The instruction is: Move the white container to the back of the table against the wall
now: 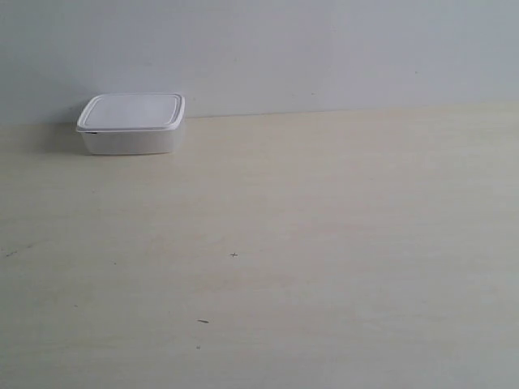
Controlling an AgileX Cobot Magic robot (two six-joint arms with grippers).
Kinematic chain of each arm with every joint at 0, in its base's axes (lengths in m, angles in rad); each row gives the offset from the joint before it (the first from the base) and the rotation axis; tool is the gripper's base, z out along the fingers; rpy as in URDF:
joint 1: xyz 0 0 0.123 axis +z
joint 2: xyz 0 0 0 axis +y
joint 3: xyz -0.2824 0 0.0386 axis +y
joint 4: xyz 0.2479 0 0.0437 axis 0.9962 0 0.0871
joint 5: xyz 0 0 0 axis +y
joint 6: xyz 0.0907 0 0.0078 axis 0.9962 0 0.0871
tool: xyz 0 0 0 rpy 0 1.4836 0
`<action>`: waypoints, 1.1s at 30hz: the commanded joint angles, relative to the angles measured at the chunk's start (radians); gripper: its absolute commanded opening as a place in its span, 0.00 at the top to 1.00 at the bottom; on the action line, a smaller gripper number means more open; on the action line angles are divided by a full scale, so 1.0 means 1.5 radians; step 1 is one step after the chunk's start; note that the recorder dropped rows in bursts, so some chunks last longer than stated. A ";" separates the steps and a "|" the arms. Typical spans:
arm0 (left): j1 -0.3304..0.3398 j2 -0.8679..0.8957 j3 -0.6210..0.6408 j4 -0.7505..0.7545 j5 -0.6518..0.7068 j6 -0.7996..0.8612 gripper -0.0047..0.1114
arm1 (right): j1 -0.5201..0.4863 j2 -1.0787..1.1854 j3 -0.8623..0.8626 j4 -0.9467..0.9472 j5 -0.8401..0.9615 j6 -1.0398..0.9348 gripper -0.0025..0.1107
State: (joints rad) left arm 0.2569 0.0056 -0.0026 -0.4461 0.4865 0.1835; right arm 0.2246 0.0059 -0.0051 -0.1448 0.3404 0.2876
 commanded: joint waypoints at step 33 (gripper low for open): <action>0.002 -0.004 0.002 -0.002 -0.008 -0.001 0.96 | -0.066 -0.004 0.003 0.145 -0.013 -0.172 0.98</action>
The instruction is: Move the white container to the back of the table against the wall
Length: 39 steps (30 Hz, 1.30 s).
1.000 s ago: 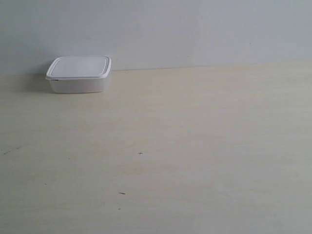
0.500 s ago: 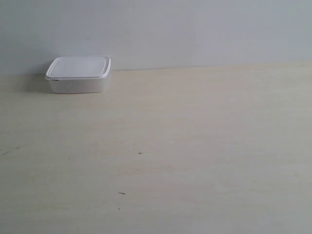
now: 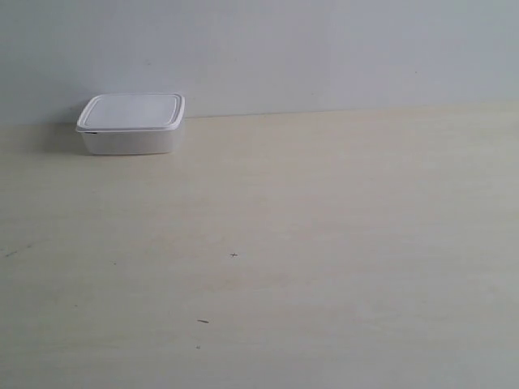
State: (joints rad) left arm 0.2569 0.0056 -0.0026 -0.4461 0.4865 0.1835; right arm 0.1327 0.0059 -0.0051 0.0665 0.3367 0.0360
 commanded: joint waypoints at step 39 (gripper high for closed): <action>0.002 -0.004 0.002 0.276 -0.087 -0.179 0.96 | -0.004 -0.004 0.003 0.005 -0.010 -0.006 0.98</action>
